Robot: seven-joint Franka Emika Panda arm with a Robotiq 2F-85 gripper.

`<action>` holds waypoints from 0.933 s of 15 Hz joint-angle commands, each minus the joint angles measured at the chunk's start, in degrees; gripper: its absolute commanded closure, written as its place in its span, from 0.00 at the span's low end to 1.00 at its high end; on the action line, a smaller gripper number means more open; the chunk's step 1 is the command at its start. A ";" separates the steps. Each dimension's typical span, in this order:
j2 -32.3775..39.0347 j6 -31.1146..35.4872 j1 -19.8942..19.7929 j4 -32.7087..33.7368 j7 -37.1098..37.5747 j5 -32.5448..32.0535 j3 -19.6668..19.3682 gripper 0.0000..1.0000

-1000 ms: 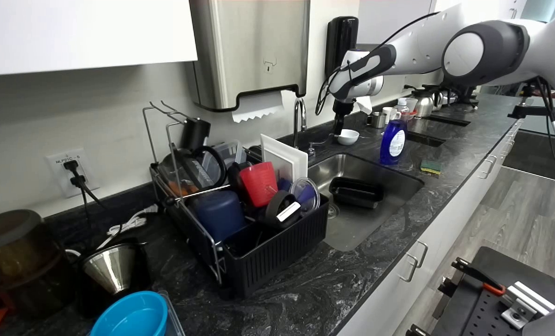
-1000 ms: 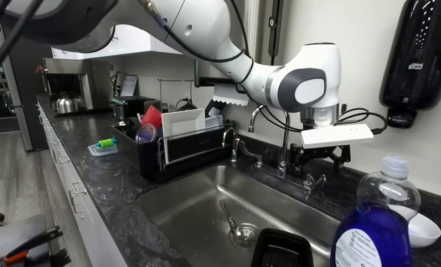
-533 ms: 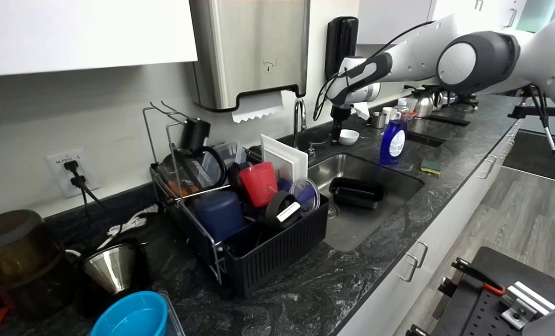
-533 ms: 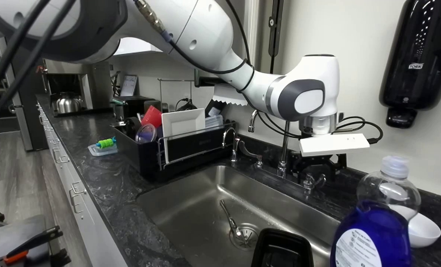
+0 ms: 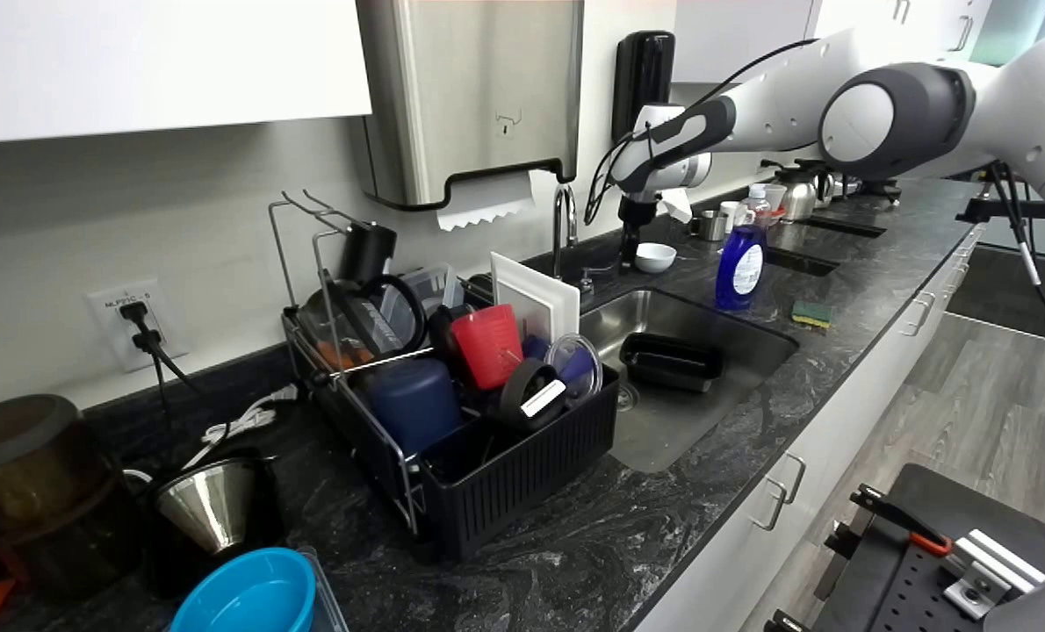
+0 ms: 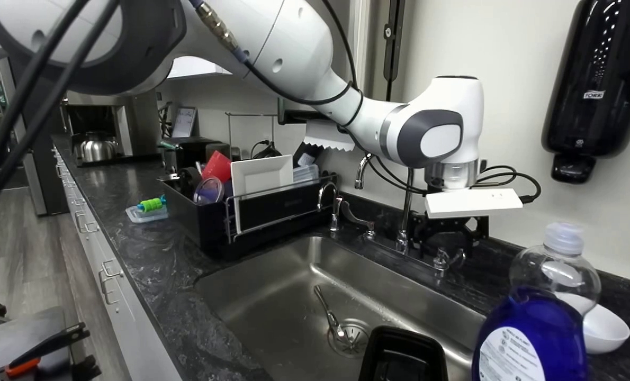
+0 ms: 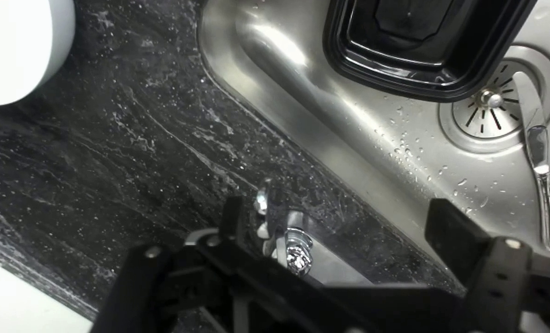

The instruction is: Open the right tap

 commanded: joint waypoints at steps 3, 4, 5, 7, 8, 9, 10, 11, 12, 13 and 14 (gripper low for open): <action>-0.84 -2.97 -0.26 -0.13 -1.00 0.37 0.89 0.00; -0.96 -3.07 -0.30 -0.38 -0.93 0.36 0.93 0.00; -1.05 -3.27 -0.38 -0.58 -0.97 0.38 0.93 0.00; -1.20 -3.39 -0.45 -0.83 -0.94 0.27 0.82 0.00; -1.33 -3.54 -0.41 -0.96 -0.75 0.21 0.73 0.00; -1.48 -3.58 -0.38 -1.17 -0.67 0.13 0.66 0.00; -1.71 -3.72 -0.31 -1.50 -0.52 0.09 0.62 0.00; -1.94 -3.81 -0.22 -1.84 -0.42 0.03 0.58 0.00; -2.23 -3.84 -0.13 -2.29 -0.27 0.00 0.54 0.00; -2.43 -3.97 -0.03 -2.54 0.01 -0.03 0.45 0.00; -2.67 -4.19 -0.02 -2.85 0.10 -0.01 0.45 0.00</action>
